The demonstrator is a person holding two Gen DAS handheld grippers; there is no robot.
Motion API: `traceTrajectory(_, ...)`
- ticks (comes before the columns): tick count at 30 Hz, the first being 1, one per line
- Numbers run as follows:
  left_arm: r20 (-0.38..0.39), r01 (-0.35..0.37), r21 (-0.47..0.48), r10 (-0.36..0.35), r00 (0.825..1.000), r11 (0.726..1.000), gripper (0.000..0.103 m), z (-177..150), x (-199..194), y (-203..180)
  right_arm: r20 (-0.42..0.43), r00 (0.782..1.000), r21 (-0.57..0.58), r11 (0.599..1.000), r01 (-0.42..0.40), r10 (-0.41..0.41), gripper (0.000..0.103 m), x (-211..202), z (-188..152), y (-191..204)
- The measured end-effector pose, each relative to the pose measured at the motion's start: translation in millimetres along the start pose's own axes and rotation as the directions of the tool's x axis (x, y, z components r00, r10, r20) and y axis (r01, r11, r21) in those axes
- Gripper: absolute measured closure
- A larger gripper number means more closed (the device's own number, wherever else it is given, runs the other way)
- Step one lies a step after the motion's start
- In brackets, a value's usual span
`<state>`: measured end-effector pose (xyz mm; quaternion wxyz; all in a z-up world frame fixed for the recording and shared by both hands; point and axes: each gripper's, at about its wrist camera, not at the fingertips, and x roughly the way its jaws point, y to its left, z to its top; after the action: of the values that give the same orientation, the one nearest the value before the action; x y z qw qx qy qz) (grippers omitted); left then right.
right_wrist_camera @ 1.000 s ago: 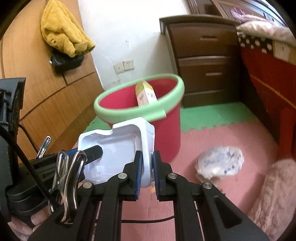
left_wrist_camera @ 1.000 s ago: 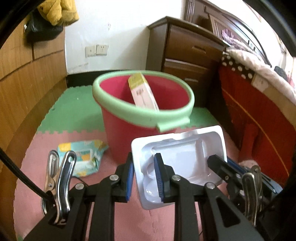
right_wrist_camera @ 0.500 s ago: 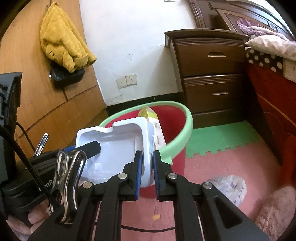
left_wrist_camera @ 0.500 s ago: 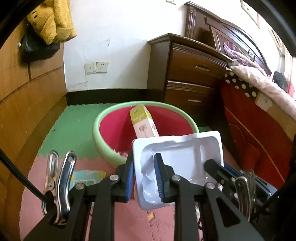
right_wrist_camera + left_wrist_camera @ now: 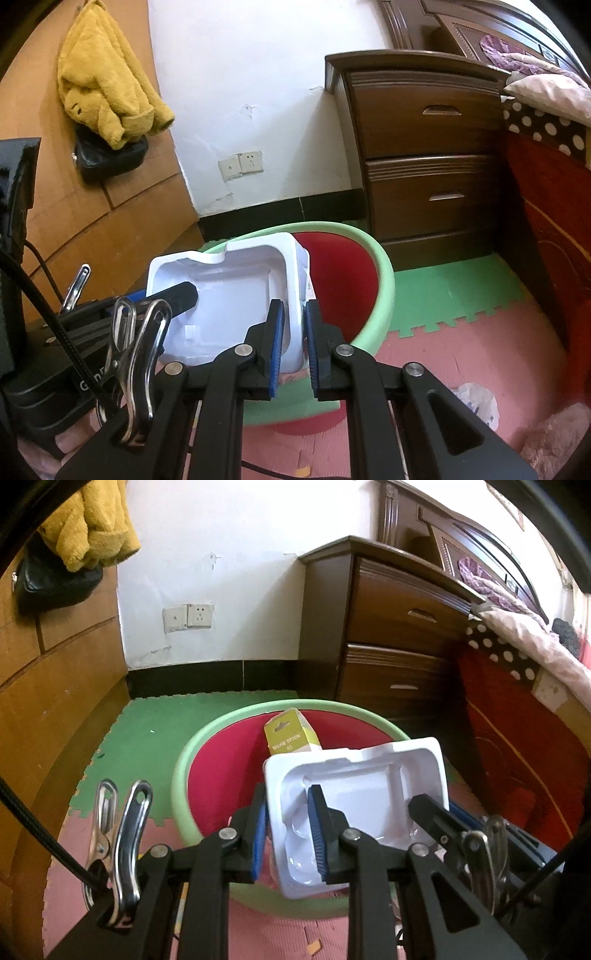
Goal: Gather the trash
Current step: 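Open both tools to drop the blister tray into the bucket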
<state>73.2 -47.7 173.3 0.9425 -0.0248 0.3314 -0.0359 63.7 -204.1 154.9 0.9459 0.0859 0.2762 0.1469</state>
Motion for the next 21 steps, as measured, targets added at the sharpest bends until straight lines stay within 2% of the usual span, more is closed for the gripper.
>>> traceTrajectory(13,-0.078,0.021,-0.005,-0.022,0.997,1.0,0.078,-1,45,6,-0.04,0.998,-0.016,0.998,0.056,-0.057,0.09,40,-1,-9)
traceTrajectory(15,-0.081,0.028,0.004,-0.027,0.996,1.0,0.075,-1,45,5,-0.041,0.997,-0.009,0.998,0.059,-0.059,0.09,41,-1,-11)
traceTrajectory(17,-0.079,0.032,0.017,-0.03,0.996,0.999,0.062,0,43,5,-0.043,0.997,-0.003,0.998,0.062,-0.062,0.087,42,0,-13)
traceTrajectory(21,-0.062,0.029,0.034,-0.027,0.998,0.999,0.058,1,36,5,-0.036,0.996,0.001,0.997,0.076,-0.076,0.08,40,1,-15)
